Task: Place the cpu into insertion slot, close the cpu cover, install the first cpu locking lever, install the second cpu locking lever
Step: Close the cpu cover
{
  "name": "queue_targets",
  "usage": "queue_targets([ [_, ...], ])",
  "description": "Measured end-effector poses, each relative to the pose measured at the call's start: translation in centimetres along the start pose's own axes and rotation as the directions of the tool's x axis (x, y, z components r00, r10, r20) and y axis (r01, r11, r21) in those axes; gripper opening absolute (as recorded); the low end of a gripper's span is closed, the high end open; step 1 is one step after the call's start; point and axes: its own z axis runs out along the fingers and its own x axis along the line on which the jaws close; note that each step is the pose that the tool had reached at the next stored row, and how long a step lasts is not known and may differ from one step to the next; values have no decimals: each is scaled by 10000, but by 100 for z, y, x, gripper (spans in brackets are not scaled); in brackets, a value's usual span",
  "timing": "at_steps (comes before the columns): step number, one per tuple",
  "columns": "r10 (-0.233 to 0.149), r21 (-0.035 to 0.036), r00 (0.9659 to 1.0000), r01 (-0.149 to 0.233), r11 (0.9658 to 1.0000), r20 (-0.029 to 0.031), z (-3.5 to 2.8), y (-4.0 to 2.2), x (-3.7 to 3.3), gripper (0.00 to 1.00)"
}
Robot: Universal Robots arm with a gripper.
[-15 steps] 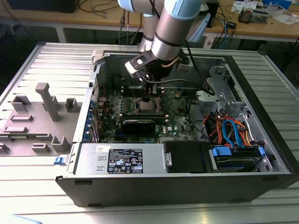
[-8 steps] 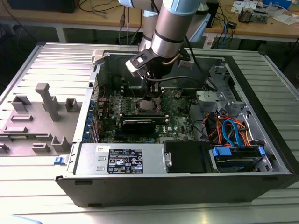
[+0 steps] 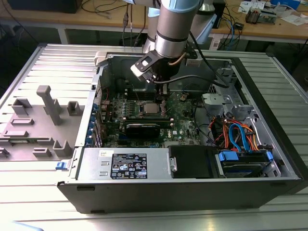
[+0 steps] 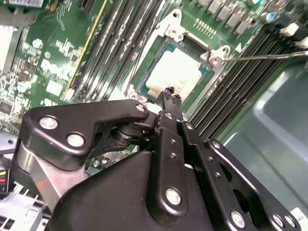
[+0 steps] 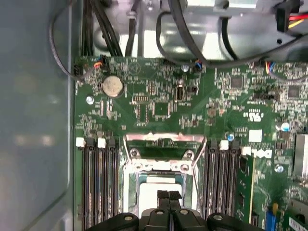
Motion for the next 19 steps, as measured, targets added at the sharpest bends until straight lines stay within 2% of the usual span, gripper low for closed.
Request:
queue_targets([
  [1, -6, -52, 10000, 6, 10000, 2, 0, -2, 0, 11],
  [2, -9, -75, 10000, 9, 10000, 4, 0, -3, 0, 11],
  [10, -12, -76, 10000, 12, 10000, 4, -81, -9, -1, 11],
  [12, -13, -79, 10000, 13, 10000, 2, -85, -9, -1, 11],
  [16, -11, -442, 10000, 11, 9990, 8, -85, -9, -1, 11],
  [19, -12, -444, 10000, 12, 9990, 11, -112, -11, -2, 11],
])
